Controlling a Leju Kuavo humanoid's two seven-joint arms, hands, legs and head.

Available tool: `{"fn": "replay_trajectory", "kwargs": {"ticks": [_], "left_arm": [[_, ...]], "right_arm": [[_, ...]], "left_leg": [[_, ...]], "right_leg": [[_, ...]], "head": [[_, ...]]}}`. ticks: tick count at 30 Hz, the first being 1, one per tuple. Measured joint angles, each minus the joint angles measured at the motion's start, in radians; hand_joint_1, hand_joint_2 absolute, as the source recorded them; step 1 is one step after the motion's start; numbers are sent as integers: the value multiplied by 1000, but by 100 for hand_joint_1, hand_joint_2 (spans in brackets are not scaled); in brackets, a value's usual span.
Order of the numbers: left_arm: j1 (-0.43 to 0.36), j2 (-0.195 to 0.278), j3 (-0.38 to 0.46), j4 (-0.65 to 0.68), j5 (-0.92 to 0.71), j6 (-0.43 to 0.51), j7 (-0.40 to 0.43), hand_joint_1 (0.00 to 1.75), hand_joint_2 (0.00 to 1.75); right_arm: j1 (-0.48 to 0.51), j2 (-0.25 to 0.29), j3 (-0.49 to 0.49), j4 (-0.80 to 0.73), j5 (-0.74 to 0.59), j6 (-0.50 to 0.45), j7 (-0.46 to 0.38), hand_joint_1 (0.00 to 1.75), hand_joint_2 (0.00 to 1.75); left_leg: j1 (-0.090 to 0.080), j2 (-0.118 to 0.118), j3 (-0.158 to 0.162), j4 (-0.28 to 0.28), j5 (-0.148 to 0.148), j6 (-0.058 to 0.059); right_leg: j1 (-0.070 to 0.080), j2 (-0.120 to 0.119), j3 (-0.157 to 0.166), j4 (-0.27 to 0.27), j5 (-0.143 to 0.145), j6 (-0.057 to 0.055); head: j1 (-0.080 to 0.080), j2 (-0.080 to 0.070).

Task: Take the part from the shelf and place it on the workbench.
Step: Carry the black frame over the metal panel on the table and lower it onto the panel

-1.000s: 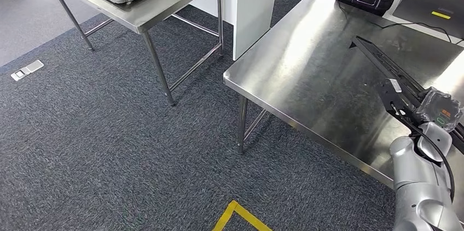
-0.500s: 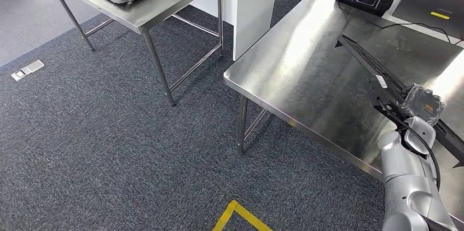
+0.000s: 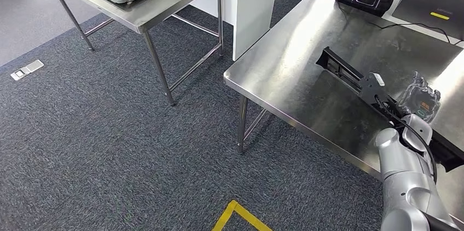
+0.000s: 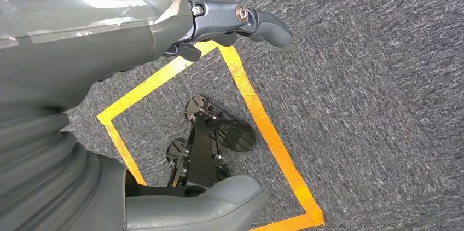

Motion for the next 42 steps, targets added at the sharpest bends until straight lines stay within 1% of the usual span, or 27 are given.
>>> {"fn": "replay_trajectory", "kwargs": {"ticks": [4,8,13,16,19,21,23,26,29,33,42], "left_arm": [[0,0,0,0,0,0,1,0,175],[0,0,0,0,-2,-1,4,0,0],[0,-1,0,0,-6,12,38,0,0],[0,-1,0,0,-8,15,52,0,0],[0,-1,0,0,-12,9,65,0,0],[0,1,0,0,-16,3,74,0,0],[-1,2,0,0,-18,-2,80,0,0],[-1,3,0,0,-19,-3,85,0,0],[-1,3,0,0,-19,-3,90,0,0],[-1,4,0,0,-19,-4,94,0,0],[-1,4,0,0,-19,-4,96,0,0]], "right_arm": [[-2,-1,0,11,-2,-1,-3,0,0],[-2,-5,0,16,-4,-3,-3,0,0],[-4,-16,0,17,-21,-4,-12,0,0],[-6,-18,-9,18,-69,48,-33,0,0],[-12,-17,-27,27,-121,183,-39,0,0],[-23,-19,-37,39,-139,301,-25,0,0],[-36,-22,-42,55,-148,397,-8,0,0],[-63,-29,-45,83,-156,492,14,0,0],[-87,-35,-45,109,-164,563,32,0,0],[-101,-38,-45,131,-174,610,43,0,0],[-112,-42,-45,152,-176,618,46,0,0]], "left_leg": [[0,0,0,0,0,0],[0,0,0,0,0,0],[0,1,0,0,0,0],[0,1,0,0,0,0],[-1,1,0,0,0,1],[-1,1,0,0,1,1],[-1,1,0,0,1,2],[-1,1,0,0,1,2],[-1,1,0,0,1,2],[-1,1,0,0,1,2],[-1,1,0,0,1,2]], "right_leg": [[0,0,0,0,0,0],[0,0,0,0,0,0],[0,0,0,0,0,0],[0,0,0,0,0,0],[0,0,0,0,1,1],[0,0,0,0,1,1],[0,0,0,0,1,2],[0,0,0,0,2,2],[0,0,0,0,2,2],[0,0,0,0,1,2],[0,0,0,0,1,2]], "head": [[0,0],[0,0],[0,0],[0,0],[0,0],[0,0],[0,0],[0,0],[0,0],[0,0],[0,0]]}}
